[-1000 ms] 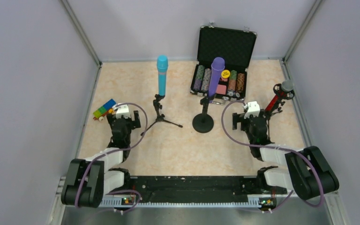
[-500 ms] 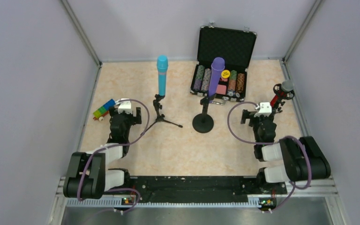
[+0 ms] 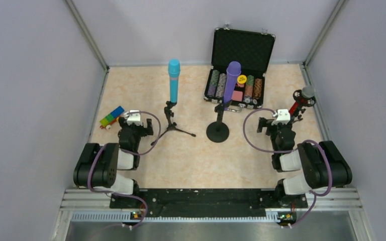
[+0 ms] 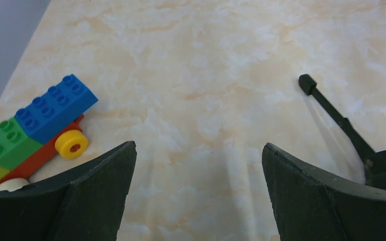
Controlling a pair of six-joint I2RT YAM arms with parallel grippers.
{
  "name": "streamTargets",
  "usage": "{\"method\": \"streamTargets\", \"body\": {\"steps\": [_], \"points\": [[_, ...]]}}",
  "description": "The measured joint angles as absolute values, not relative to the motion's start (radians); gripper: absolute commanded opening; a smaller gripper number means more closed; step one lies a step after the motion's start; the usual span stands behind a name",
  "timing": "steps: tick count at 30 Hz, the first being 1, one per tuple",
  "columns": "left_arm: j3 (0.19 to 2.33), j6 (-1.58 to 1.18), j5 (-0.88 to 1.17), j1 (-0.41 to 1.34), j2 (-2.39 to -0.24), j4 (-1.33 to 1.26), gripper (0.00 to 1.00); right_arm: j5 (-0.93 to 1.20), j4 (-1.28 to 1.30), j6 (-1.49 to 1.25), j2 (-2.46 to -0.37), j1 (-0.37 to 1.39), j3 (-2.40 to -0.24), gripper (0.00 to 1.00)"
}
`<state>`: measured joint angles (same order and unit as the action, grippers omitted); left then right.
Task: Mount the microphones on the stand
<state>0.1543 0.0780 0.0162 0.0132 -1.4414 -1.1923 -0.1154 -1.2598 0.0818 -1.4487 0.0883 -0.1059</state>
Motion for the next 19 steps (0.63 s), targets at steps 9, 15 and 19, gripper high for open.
{"method": "streamTargets", "body": {"steps": [9,15,19], "points": [[0.248,0.015,-0.067,-0.02,-1.465,-1.108,0.99,-0.117,-1.263,0.075,-1.449,0.088,-0.116,0.99],[0.277,-0.003,-0.076,-0.032,-1.454,-1.037,0.99,-0.12,-1.263,0.073,-1.449,0.088,-0.12,0.99],[0.279,-0.006,-0.077,-0.032,-1.457,-1.011,0.99,-0.12,-1.263,0.073,-1.449,0.088,-0.12,0.99]]}}
